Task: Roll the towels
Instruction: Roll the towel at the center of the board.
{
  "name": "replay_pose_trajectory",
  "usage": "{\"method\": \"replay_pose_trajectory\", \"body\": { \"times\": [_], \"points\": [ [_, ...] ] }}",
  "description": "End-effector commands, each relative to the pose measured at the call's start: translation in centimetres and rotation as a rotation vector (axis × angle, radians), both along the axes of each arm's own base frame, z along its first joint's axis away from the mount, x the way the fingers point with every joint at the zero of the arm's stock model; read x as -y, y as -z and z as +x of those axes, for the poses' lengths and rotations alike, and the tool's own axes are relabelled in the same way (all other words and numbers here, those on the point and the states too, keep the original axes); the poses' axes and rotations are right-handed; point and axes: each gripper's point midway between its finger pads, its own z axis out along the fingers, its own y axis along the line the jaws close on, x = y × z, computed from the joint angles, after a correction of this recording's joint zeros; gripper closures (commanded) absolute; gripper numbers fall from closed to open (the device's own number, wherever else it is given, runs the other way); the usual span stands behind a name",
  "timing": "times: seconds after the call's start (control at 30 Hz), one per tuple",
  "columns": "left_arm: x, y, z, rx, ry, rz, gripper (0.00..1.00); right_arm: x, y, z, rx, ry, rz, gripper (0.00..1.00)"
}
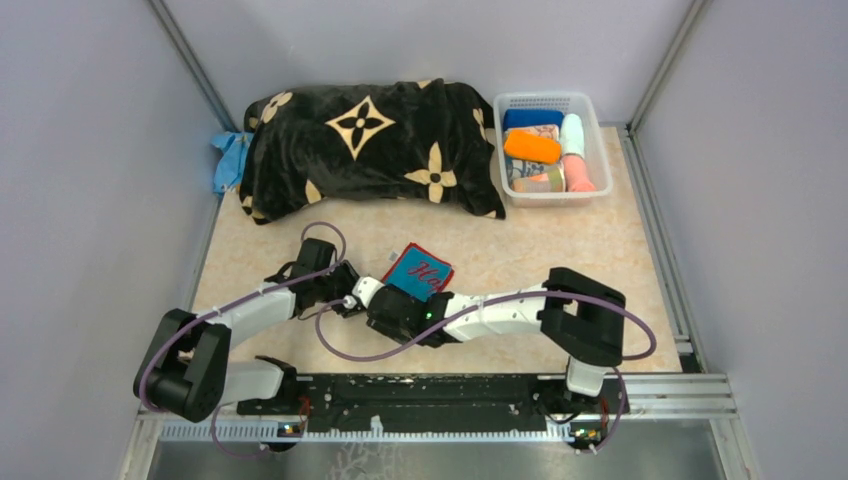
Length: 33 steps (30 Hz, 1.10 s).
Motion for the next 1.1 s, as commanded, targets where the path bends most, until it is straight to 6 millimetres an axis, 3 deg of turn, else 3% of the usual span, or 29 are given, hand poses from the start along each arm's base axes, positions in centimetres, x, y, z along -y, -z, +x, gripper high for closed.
{"method": "replay_pose_trajectory", "body": {
  "times": [0.0,0.27,0.5,0.6,0.7,0.83,1.07],
  "points": [
    [-0.8,0.6,0.0,0.0,-0.005,0.06,0.52,0.3,-0.3,1.8,0.102,0.048,-0.056,0.49],
    [-0.8,0.6,0.1,0.004,-0.005,0.066,0.52,1.9,3.1,1.5,0.08,0.052,-0.157,0.49],
    [-1.0,0.0,0.6,0.027,-0.008,0.083,0.5,4.0,6.4,0.2,0.004,0.066,-0.24,0.56],
    [-0.7,-0.4,0.9,0.038,-0.002,0.078,0.49,5.0,7.5,-0.5,-0.051,0.083,-0.25,0.64],
    [-0.6,-0.9,1.0,0.052,-0.002,0.069,0.47,5.4,8.2,-1.4,-0.13,0.091,-0.232,0.79],
    [-0.7,-2.2,1.3,0.095,-0.019,0.057,0.41,4.3,7.7,-2.9,-0.297,0.075,-0.103,1.0],
    [-1.1,-5.0,1.4,0.2,-0.024,0.042,0.26,2.6,4.7,-2.9,-0.622,0.067,0.191,1.0]
  ]
}}
